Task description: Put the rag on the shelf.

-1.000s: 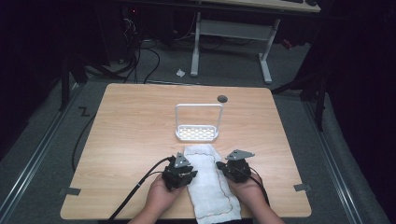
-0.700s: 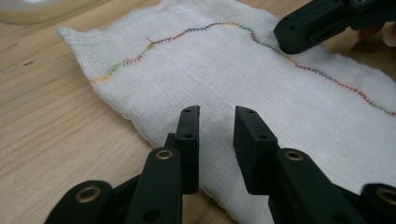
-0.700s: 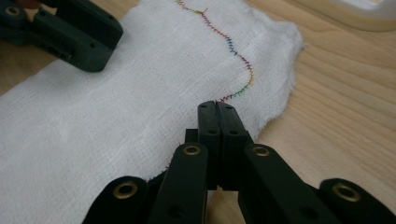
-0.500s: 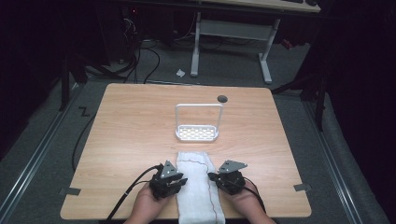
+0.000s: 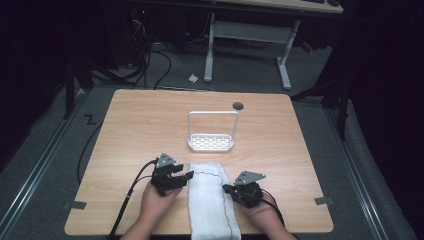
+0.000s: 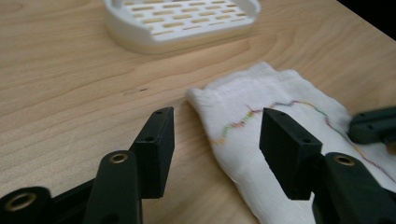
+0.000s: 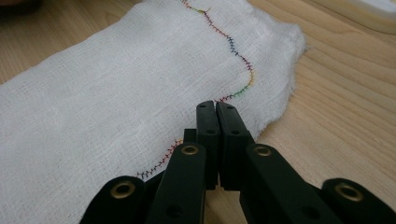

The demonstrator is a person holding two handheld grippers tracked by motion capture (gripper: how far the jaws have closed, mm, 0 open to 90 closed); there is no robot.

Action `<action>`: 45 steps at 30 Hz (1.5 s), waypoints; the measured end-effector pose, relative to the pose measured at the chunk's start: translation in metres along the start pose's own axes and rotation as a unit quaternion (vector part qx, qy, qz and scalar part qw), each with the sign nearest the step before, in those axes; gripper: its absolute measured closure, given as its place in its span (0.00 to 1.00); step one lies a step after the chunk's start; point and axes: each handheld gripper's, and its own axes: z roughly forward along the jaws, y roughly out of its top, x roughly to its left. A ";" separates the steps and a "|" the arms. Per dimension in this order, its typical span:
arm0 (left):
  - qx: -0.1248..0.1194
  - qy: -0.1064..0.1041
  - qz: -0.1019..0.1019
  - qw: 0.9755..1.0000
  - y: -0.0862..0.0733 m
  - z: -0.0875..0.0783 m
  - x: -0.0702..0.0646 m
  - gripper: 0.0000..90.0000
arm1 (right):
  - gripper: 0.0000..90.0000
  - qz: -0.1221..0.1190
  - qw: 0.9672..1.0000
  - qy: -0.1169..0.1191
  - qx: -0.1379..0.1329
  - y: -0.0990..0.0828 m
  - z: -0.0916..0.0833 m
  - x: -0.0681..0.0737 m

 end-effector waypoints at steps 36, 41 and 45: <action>0.017 -0.013 -0.012 1.000 -0.002 0.019 -0.003 0.89 | 0.92 0.041 0.998 -0.041 -0.008 0.048 0.024 -0.030; 0.017 -0.012 -0.013 1.000 -0.002 0.019 -0.003 0.88 | 0.91 0.050 0.998 -0.049 0.000 0.047 0.032 -0.032; 0.016 -0.013 -0.015 1.000 -0.002 0.019 -0.003 0.87 | 0.87 0.066 0.997 -0.037 0.000 0.043 0.040 -0.037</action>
